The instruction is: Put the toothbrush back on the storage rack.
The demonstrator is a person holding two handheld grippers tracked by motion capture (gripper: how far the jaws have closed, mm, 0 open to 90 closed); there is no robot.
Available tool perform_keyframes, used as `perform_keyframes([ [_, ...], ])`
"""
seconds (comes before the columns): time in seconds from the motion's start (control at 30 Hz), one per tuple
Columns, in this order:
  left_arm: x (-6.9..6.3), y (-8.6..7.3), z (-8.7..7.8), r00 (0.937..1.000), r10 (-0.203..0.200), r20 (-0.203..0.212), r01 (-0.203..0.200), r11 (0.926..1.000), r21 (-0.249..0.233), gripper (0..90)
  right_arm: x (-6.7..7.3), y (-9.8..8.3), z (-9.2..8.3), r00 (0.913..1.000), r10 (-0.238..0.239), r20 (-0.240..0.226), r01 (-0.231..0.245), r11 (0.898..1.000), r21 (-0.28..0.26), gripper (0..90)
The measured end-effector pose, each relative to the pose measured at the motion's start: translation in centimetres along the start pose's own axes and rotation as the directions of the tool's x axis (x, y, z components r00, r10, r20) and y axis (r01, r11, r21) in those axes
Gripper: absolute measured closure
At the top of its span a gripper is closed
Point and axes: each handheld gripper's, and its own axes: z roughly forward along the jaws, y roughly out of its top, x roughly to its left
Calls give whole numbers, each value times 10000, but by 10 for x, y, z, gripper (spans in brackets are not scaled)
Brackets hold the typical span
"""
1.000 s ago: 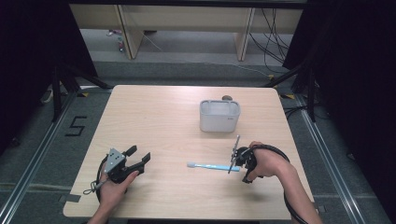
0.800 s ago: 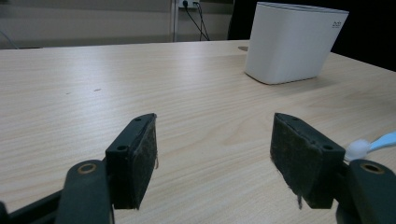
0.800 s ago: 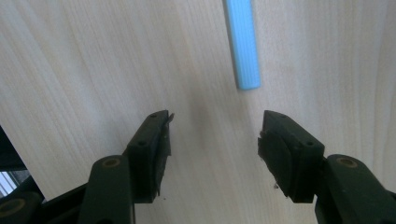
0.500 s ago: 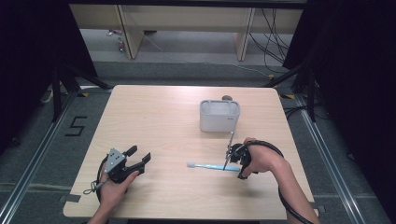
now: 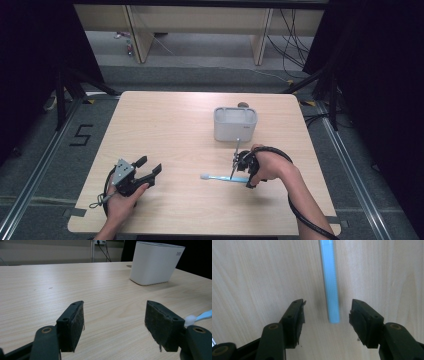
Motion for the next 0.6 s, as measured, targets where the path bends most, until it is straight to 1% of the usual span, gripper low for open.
perform_keyframes([
  [0.1,0,0,0,10000,12,11,-12,10000,-6,310,-1,6,0,10000,-71,8,71,10000,63,466],
  [0.13,0,0,0,10000,16,13,-16,10000,-7,311,-2,8,1,9994,-334,47,334,9994,-6,472],
  [0.17,0,0,0,10000,7,14,-7,10000,-4,310,-2,9,1,9998,-223,-5,223,9998,-14,476],
  [0.2,0,0,0,10000,3,16,-3,10000,-3,311,-1,11,0,9998,-220,1,220,9998,16,483],
  [0.23,0,0,0,10000,3,18,-3,10000,-2,310,-2,13,1,9992,-399,-65,399,9992,-29,490],
  [0.27,0,0,0,10000,-1,25,1,10000,-8,310,-2,14,1,9995,-302,-59,302,9995,-23,497],
  [0.3,0,0,0,10000,-1,25,1,10000,-8,310,-2,14,1,9995,-302,-59,302,9995,-23,497],
  [0.33,0,0,0,10000,6,32,-6,10000,-14,310,-3,17,2,9980,-625,67,625,9980,-40,504],
  [0.37,0,0,0,10000,9,35,-9,10000,-14,310,-4,20,3,9978,-669,-24,669,9977,-112,521],
  [0.4,0,0,0,10000,11,39,-11,10000,-10,310,-2,21,2,9993,-371,-92,371,9993,-2,524],
  [0.43,0,0,0,10000,11,39,-11,10000,-10,310,-2,21,2,9993,-371,-92,371,9993,-2,524],
  [0.47,-1,0,0,10000,1,17,-1,10000,49,310,-3,22,4,9986,-527,-81,527,9986,-54,527],
  [0.5,0,0,0,10000,19,44,-19,10000,4,311,-3,24,5,9980,-627,-100,626,9979,-148,533],
  [0.53,0,0,0,10000,23,55,-23,10000,-3,310,-4,26,6,9974,-687,-223,684,9976,-126,543],
  [0.57,0,0,0,10000,32,63,-32,10000,1,310,-3,26,6,9980,-582,-232,580,9983,-94,547],
  [0.6,0,0,0,10000,28,61,-28,10000,7,310,-4,27,7,9975,-678,-188,676,9977,-99,550],
])
